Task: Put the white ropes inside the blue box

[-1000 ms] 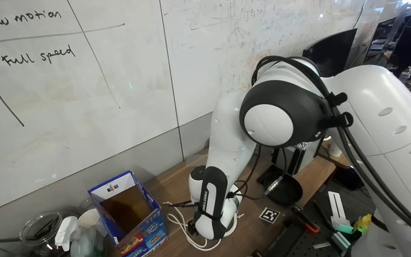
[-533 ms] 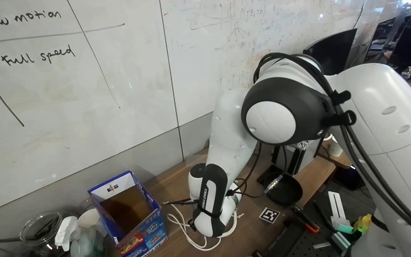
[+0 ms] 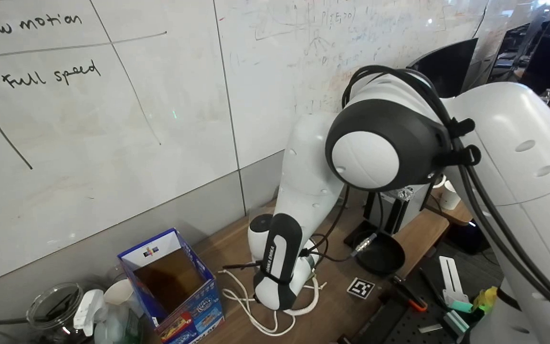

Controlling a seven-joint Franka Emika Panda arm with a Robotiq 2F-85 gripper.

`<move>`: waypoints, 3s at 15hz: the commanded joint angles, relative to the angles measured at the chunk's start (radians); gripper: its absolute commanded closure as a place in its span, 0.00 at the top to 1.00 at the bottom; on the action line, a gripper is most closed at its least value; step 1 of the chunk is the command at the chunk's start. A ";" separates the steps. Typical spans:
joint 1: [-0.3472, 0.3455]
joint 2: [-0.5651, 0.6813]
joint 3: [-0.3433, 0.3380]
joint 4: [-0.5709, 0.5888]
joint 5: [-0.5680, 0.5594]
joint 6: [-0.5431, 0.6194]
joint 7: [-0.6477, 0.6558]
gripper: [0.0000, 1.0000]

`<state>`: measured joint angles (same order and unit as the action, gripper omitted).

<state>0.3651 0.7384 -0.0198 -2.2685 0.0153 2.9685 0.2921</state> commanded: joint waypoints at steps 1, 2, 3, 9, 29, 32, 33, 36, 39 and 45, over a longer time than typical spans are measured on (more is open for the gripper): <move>-0.006 -0.056 -0.002 0.043 0.004 -0.149 -0.012 0.03; -0.027 -0.085 0.017 0.057 0.008 -0.201 -0.019 0.03; -0.036 -0.111 0.024 0.074 0.011 -0.247 -0.016 0.03; -0.047 -0.299 0.026 0.185 -0.008 -0.435 0.072 0.03; 0.013 -0.613 0.197 0.464 -0.450 -0.597 0.699 0.02; 0.026 -0.592 0.239 0.481 -0.379 -0.600 0.692 0.02; 0.030 -0.586 0.251 0.486 -0.363 -0.602 0.689 0.02; 0.040 -0.557 0.284 0.506 -0.308 -0.608 0.674 0.02; 0.048 -0.533 0.304 0.516 -0.243 -0.600 0.655 0.02; 0.057 -0.471 0.317 0.537 -0.138 -0.581 0.610 0.02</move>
<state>0.4173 0.2266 0.2920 -1.7736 -0.1828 2.3680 0.9476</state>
